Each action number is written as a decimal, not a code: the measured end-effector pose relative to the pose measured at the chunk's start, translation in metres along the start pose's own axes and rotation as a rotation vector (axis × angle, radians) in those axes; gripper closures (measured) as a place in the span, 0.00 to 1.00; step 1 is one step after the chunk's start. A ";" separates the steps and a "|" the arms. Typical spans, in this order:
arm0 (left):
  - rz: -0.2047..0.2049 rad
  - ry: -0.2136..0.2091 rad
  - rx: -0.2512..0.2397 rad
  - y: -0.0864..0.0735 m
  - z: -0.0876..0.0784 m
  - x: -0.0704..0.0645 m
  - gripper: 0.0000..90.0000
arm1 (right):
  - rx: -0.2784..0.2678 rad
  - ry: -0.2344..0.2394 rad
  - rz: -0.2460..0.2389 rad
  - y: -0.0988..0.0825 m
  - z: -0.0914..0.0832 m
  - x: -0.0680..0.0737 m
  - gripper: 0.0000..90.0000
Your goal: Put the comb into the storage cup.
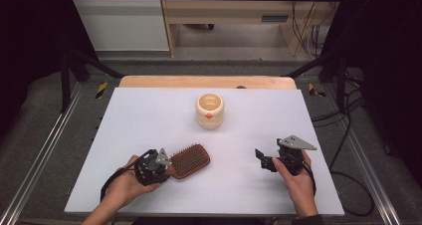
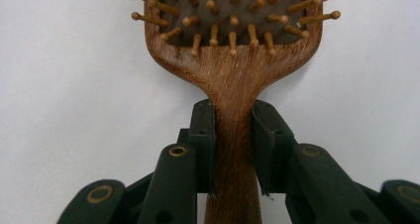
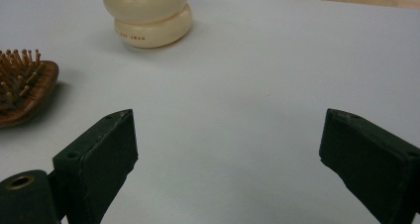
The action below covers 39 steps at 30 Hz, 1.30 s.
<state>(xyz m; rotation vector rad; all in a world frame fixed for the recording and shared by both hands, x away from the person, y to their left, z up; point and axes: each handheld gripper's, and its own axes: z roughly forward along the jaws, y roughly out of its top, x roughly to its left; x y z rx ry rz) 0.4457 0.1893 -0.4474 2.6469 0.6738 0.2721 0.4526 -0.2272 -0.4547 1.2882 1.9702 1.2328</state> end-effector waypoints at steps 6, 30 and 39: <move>0.011 0.052 -0.085 0.004 -0.005 -0.001 0.81 | -0.022 -0.004 0.011 0.002 -0.004 -0.001 0.09; 0.026 0.164 -0.505 0.005 -0.007 -0.011 0.81 | -0.194 0.144 0.130 0.014 -0.008 0.017 0.11; 0.003 0.202 -0.569 0.002 -0.008 -0.012 0.81 | -0.193 0.217 0.115 0.018 -0.001 0.038 0.08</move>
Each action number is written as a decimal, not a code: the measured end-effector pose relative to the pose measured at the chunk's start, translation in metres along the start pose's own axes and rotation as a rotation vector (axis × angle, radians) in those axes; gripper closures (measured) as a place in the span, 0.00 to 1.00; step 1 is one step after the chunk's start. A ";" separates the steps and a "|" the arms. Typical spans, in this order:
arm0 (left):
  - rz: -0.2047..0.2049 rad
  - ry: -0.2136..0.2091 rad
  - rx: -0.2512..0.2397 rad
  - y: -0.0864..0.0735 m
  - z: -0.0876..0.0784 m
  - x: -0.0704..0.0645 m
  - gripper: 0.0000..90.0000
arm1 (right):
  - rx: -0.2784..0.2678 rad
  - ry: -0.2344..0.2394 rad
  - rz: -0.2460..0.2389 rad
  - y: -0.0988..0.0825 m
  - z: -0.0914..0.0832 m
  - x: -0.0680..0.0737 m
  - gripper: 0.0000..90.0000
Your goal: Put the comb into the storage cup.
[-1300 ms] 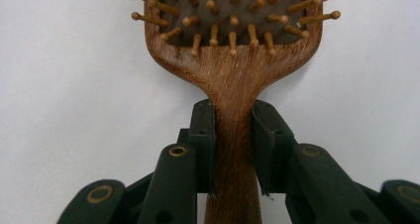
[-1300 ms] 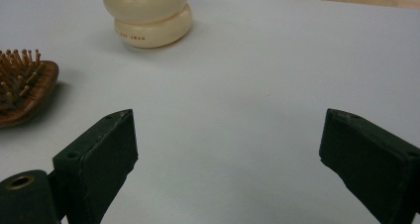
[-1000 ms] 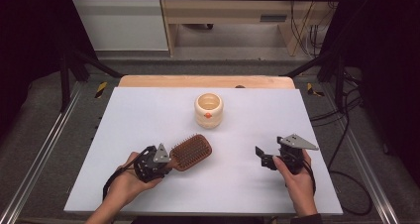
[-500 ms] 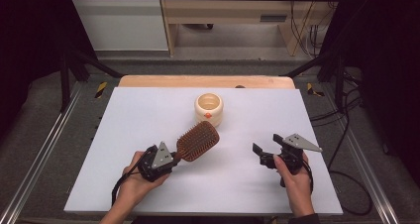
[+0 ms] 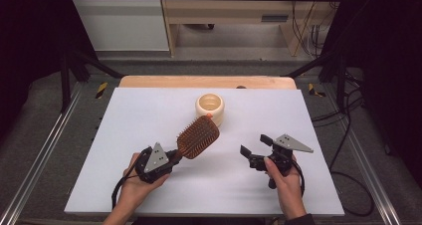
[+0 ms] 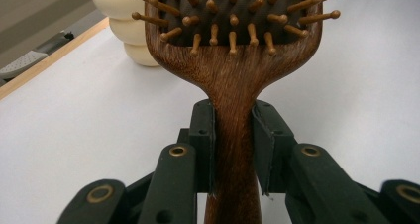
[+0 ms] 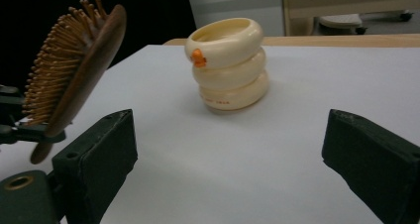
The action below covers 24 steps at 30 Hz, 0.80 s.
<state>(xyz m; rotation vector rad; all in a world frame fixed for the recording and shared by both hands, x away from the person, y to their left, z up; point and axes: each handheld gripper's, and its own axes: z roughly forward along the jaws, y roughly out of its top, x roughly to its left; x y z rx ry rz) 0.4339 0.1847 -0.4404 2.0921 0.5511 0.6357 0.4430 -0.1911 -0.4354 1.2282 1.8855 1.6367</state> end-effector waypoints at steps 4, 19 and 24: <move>-0.014 0.008 -0.023 0.000 -0.002 0.000 0.81 | -0.009 0.021 0.008 0.000 0.005 0.009 0.07; -0.051 0.022 -0.071 -0.002 -0.012 -0.005 0.81 | 0.001 0.048 -0.031 -0.002 0.023 0.047 0.08; -0.036 0.029 -0.083 0.002 -0.013 -0.011 0.81 | 0.005 0.078 -0.057 -0.002 0.027 0.061 0.08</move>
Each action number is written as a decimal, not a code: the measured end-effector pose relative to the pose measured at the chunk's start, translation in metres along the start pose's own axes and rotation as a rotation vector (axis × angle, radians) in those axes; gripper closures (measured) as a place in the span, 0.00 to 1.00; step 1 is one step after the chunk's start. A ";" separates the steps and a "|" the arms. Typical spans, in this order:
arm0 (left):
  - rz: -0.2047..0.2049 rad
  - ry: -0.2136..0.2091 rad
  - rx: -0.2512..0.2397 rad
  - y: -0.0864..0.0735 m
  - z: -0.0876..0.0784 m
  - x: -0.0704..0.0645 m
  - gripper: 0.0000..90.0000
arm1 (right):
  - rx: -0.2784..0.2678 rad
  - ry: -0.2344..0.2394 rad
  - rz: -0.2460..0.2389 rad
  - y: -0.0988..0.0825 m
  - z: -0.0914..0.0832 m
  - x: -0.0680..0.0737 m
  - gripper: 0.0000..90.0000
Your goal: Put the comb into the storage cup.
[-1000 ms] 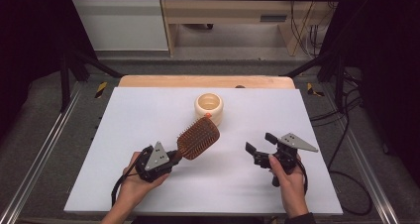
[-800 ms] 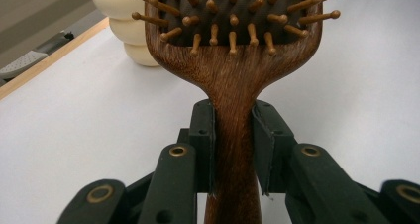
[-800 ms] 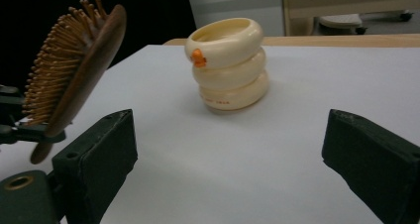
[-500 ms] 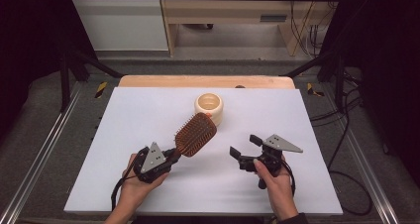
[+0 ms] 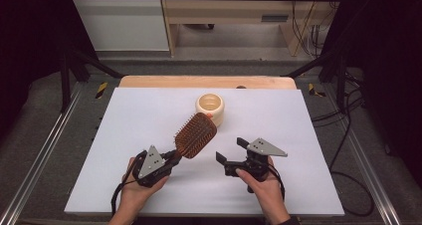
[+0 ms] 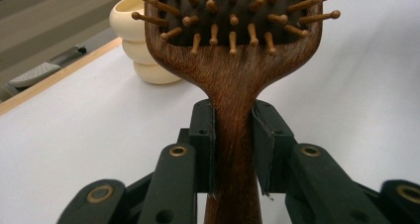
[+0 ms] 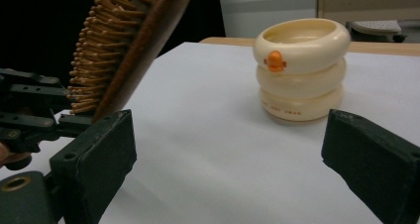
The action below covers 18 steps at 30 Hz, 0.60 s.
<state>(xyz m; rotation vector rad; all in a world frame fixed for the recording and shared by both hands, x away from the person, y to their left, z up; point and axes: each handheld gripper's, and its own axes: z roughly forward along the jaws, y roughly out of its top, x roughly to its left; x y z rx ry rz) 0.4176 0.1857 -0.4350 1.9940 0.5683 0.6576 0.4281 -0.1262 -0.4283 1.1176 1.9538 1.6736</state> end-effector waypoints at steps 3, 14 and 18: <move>-0.001 0.002 -0.002 0.000 0.000 -0.001 0.81 | 0.007 0.026 -0.015 0.002 0.003 0.008 0.07; 0.022 -0.013 -0.008 0.002 0.002 -0.007 0.81 | 0.013 0.094 -0.017 0.005 0.009 0.026 0.07; 0.032 -0.019 -0.007 0.003 0.004 -0.011 0.81 | 0.003 0.109 -0.008 0.005 0.008 0.028 0.07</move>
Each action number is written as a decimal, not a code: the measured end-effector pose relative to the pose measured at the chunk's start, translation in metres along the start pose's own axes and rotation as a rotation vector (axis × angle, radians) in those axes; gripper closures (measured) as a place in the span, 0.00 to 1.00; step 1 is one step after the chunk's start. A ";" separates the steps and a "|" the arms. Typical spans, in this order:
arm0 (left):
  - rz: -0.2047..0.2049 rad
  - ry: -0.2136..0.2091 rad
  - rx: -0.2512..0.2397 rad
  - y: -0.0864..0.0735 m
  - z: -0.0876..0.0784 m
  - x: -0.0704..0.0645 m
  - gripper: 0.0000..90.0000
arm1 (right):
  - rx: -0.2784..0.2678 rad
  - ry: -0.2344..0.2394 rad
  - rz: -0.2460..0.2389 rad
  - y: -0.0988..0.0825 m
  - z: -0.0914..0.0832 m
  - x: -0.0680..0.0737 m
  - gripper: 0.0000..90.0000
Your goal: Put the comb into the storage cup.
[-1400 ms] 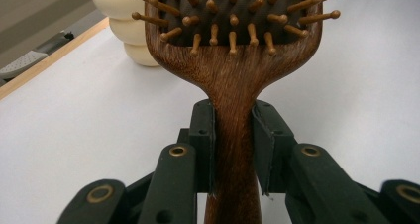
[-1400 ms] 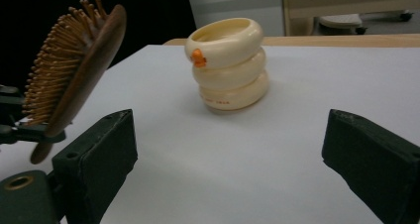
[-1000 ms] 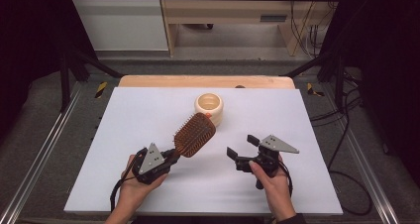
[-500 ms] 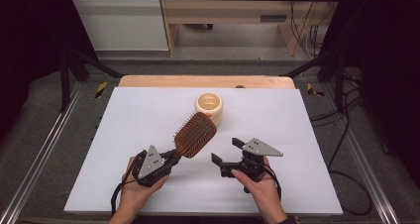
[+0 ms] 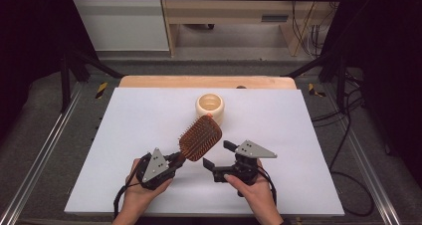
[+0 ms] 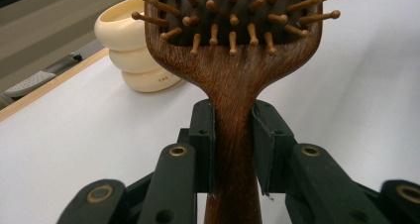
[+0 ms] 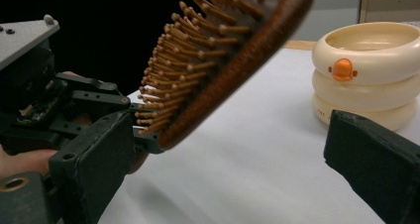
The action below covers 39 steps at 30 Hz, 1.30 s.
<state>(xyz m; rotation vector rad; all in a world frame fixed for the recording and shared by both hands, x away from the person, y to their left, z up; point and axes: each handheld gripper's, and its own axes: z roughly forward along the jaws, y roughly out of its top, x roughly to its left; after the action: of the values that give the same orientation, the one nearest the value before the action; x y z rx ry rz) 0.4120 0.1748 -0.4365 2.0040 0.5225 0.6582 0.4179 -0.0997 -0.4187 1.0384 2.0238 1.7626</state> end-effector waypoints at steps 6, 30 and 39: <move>0.020 -0.008 -0.003 0.002 0.002 -0.006 0.81 | -0.021 0.007 0.025 0.003 -0.001 0.002 0.09; 0.100 -0.042 0.012 0.006 0.014 -0.029 0.81 | -0.046 0.036 0.084 0.003 -0.002 -0.005 0.18; 0.111 -0.031 0.012 0.006 0.013 -0.030 0.81 | -0.052 0.045 0.107 0.003 -0.003 -0.007 0.22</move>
<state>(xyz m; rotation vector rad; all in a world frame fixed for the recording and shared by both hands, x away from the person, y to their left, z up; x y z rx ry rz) 0.3980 0.1450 -0.4438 2.0628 0.4004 0.6913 0.4216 -0.1067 -0.4166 1.1190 1.9709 1.8982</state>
